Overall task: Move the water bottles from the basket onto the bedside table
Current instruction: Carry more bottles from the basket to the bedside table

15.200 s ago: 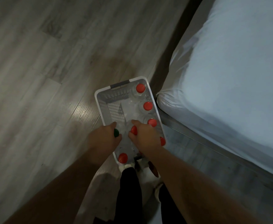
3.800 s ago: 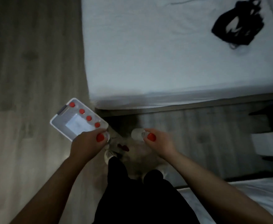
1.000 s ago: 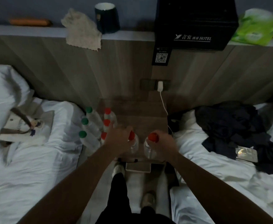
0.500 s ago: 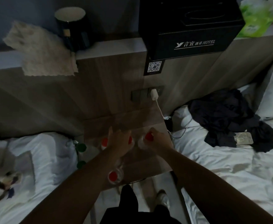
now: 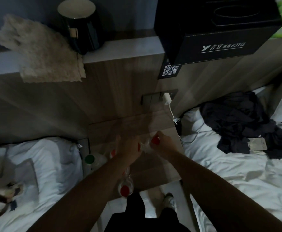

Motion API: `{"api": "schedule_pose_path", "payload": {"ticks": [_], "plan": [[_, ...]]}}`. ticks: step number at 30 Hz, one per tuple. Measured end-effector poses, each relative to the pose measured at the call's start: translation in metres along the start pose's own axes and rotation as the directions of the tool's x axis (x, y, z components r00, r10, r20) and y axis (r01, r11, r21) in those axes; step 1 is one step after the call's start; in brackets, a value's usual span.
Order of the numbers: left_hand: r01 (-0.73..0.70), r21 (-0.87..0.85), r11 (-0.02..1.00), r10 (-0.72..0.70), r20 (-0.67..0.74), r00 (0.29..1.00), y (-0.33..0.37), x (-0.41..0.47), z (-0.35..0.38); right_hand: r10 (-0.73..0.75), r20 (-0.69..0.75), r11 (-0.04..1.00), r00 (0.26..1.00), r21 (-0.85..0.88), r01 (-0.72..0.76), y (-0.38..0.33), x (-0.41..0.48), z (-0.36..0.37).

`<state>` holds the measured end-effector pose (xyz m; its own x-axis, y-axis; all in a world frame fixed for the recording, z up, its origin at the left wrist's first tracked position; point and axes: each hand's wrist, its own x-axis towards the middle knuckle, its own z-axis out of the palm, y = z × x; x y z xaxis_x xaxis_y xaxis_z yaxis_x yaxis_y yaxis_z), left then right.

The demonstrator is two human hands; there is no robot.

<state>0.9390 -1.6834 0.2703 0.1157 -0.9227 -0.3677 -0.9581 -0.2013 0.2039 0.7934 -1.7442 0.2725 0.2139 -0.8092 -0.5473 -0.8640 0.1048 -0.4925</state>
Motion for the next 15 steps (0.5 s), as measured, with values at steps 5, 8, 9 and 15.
{"api": "schedule_pose_path", "payload": {"ticks": [5, 8, 9, 15], "plan": [[0.071, -0.08, 0.994, -0.069, 0.028, 0.997, -0.002, -0.002, -0.001, -0.012, 0.018, 0.998, 1.0, -0.055, 0.013, 0.001, -0.002, 0.002], [0.078, -0.051, 0.996, -0.078, 0.004, 0.997, 0.0, -0.007, 0.0, 0.01, 0.046, 0.997, 0.999, -0.076, -0.007, 0.003, -0.009, 0.002], [0.089, -0.039, 0.995, -0.089, -0.015, 0.996, 0.001, -0.008, 0.002, 0.002, 0.062, 0.998, 0.998, -0.07, 0.003, 0.005, -0.012, 0.002], [0.187, -0.242, 0.952, -0.236, -0.192, 0.953, 0.002, -0.049, 0.023, -0.169, 0.058, 0.985, 0.984, 0.002, 0.17, 0.03, -0.042, -0.006]]}}
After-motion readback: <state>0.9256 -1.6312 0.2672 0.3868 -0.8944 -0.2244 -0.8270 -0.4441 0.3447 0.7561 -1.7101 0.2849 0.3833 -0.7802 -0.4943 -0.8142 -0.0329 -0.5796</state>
